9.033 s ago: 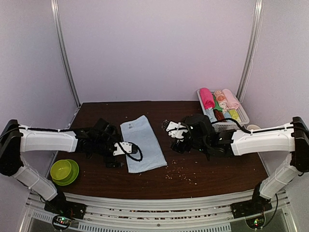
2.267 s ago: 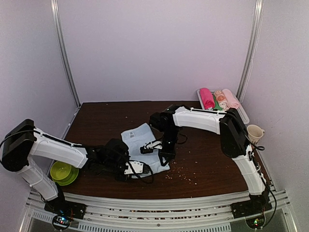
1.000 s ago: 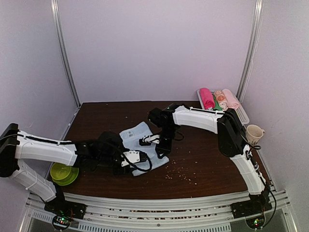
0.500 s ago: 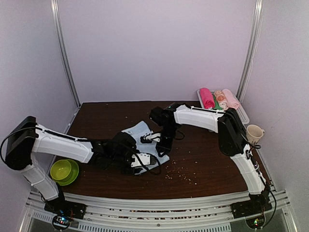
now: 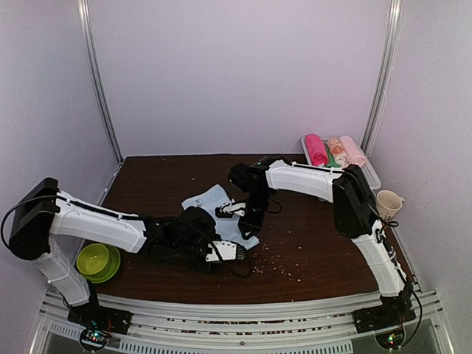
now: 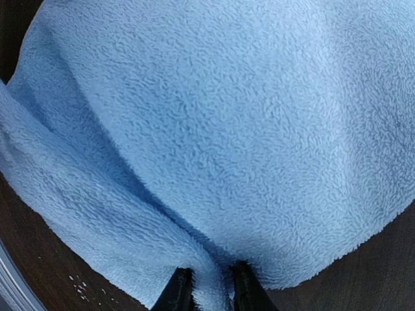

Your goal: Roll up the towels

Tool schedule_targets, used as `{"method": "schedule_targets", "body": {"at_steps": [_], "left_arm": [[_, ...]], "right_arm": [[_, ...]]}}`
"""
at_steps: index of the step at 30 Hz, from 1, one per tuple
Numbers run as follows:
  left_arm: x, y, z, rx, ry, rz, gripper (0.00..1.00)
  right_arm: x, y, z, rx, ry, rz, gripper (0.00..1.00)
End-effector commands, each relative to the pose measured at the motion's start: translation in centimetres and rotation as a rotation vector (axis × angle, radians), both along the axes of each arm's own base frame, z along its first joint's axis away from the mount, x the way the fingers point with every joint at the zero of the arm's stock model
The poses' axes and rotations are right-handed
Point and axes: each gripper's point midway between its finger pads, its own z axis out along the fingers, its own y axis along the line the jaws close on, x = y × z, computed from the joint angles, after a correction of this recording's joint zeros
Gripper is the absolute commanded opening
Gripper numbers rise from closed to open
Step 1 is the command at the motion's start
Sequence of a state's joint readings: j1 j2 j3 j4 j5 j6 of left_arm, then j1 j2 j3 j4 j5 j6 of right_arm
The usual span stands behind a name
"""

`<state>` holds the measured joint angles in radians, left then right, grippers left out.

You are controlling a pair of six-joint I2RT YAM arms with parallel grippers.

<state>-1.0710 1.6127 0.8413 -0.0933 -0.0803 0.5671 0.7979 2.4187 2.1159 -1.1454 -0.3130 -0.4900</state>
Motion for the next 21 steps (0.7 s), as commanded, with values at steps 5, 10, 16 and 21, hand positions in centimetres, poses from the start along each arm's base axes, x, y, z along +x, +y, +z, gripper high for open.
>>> {"method": "schedule_targets", "body": {"at_steps": [5, 10, 16, 21], "left_arm": [[0.6, -1.5, -2.5, 0.112, -0.012, 0.047, 0.49], [1.9, -1.0, -3.4, 0.153, -0.040, 0.128, 0.50], [2.8, -0.3, -4.6, 0.207, -0.065, 0.197, 0.51], [2.7, 0.3, -6.4, 0.265, -0.048, 0.207, 0.35]], "right_arm": [[1.3, -1.0, -0.8, -0.044, -0.025, -0.044, 0.24], [1.3, -1.1, -0.6, -0.048, -0.028, -0.053, 0.25], [1.3, -1.3, -0.4, -0.054, -0.031, -0.056, 0.25], [1.3, -1.3, -0.3, -0.053, -0.032, -0.053, 0.25]]}}
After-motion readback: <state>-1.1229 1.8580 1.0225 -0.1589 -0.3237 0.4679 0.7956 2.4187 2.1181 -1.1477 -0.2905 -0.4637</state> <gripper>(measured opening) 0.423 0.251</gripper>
